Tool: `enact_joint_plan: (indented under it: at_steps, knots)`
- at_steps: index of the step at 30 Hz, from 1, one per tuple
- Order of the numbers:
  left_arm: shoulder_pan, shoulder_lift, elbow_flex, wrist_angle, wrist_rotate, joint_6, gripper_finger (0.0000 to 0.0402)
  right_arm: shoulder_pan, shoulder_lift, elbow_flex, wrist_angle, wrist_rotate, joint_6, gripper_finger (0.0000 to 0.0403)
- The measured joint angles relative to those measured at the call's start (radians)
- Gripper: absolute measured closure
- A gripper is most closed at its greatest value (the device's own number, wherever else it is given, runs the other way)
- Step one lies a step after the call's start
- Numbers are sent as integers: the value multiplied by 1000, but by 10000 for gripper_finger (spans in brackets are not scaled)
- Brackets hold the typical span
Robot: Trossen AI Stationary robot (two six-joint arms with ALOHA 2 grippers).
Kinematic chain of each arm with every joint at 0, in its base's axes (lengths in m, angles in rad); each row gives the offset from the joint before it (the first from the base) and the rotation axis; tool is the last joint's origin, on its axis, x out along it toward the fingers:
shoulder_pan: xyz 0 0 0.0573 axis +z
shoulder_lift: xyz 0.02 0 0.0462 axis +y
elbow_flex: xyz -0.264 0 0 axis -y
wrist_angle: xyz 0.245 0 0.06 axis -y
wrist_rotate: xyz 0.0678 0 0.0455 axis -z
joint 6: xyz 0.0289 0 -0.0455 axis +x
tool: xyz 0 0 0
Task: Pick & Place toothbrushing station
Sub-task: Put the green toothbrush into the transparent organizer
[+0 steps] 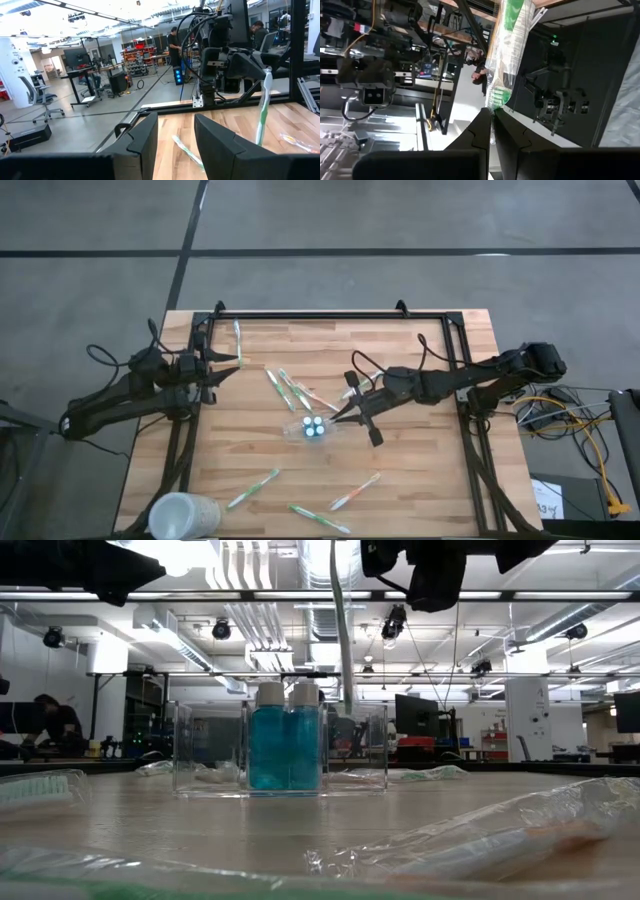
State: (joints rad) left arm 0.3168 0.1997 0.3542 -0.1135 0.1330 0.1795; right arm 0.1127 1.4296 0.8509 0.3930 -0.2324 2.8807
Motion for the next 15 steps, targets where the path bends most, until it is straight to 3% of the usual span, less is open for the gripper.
enact_joint_plan:
  at_steps: [15]
  knots:
    - [0, 0, 0, 0, 0, 0, 268, -3, -1, 0, -25, 0, -4, 390]
